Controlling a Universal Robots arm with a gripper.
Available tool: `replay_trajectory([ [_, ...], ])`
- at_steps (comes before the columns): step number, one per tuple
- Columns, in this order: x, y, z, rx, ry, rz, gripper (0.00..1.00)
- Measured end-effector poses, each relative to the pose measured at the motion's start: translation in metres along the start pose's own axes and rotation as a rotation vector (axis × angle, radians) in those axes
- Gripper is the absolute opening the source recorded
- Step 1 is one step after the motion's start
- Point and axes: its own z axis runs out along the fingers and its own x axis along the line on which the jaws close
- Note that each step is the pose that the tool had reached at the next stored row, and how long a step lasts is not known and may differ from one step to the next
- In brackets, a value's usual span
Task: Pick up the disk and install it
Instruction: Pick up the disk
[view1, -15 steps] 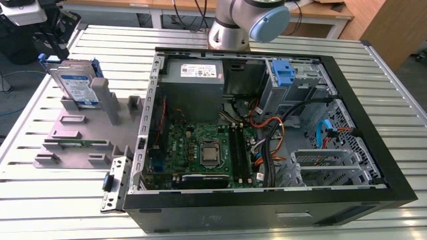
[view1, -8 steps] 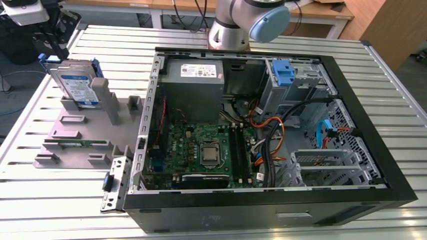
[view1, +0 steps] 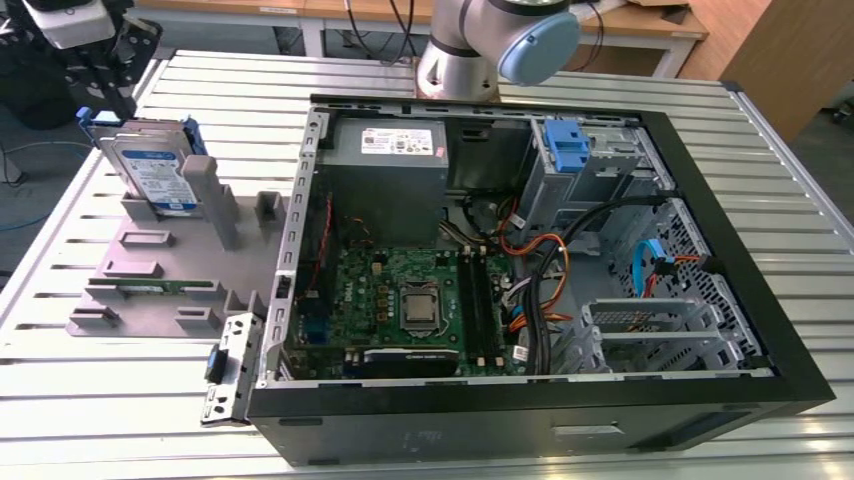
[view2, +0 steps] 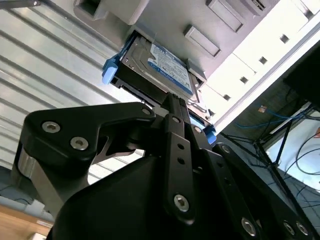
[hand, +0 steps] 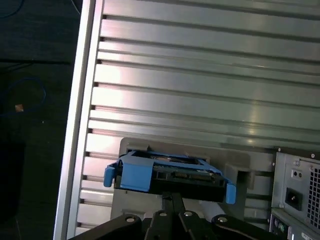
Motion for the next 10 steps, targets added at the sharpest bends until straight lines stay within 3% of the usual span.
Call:
replay_trajectory([
  [10,0.0,0.0,0.0002,-0.0003,0.0074,-0.176,0.11],
])
